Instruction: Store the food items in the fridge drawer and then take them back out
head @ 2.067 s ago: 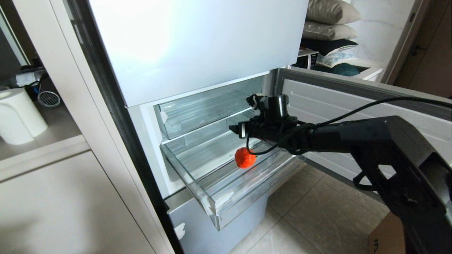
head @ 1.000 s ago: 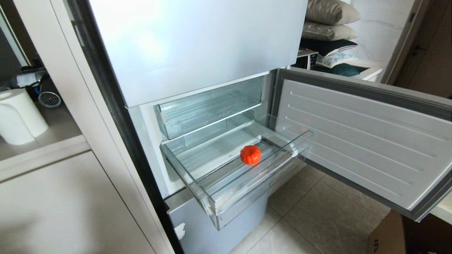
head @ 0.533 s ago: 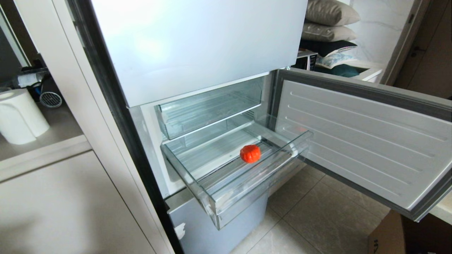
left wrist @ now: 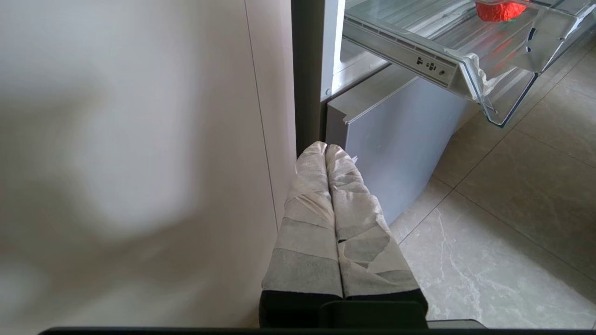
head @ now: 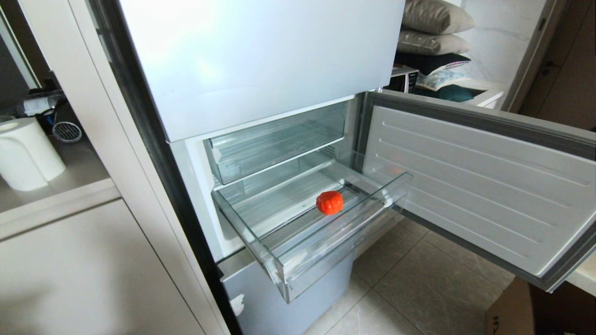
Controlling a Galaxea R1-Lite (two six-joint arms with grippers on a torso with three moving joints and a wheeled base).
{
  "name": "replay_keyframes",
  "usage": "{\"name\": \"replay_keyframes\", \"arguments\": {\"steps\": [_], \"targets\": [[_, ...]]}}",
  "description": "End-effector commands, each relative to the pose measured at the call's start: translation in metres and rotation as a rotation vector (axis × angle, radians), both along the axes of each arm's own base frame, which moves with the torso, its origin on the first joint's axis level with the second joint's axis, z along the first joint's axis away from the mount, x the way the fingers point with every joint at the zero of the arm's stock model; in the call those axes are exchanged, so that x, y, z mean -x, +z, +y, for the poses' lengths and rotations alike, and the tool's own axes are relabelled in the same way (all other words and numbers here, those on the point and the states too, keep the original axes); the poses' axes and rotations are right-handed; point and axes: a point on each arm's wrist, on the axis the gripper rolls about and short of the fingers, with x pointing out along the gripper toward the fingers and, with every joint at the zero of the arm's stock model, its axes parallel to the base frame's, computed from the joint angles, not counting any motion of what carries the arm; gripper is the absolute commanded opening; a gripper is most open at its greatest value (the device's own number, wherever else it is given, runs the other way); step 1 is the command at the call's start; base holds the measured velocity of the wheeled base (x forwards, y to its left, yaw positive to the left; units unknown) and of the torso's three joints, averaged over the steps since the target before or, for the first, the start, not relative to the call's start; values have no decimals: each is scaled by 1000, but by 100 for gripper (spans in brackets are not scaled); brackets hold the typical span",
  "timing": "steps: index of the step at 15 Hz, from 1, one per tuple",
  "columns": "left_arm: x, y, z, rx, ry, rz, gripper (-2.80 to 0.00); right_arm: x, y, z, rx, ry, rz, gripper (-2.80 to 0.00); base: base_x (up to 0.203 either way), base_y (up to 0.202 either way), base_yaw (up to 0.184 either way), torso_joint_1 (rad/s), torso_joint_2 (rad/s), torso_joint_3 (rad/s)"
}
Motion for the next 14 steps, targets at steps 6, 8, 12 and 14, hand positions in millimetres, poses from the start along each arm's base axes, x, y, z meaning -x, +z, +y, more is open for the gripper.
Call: {"name": "replay_keyframes", "arguments": {"steps": [6, 8, 12, 14], "targets": [[0, 0, 0, 0, 1, 2, -280, -57, -88, -56, -106, 152, 206, 0, 0, 0, 0, 0, 0, 0], [0, 0, 0, 0, 1, 2, -280, -71, -101, -74, -105, 128, 246, 0, 0, 0, 0, 0, 0, 0], [0, 0, 0, -1, 1, 3, -280, -95, -117, -100, -61, 85, 329, 0, 0, 0, 0, 0, 0, 0], [0, 0, 0, -1, 1, 3, -280, -108, -126, -109, -54, 106, 343, 0, 0, 0, 0, 0, 0, 0]]}}
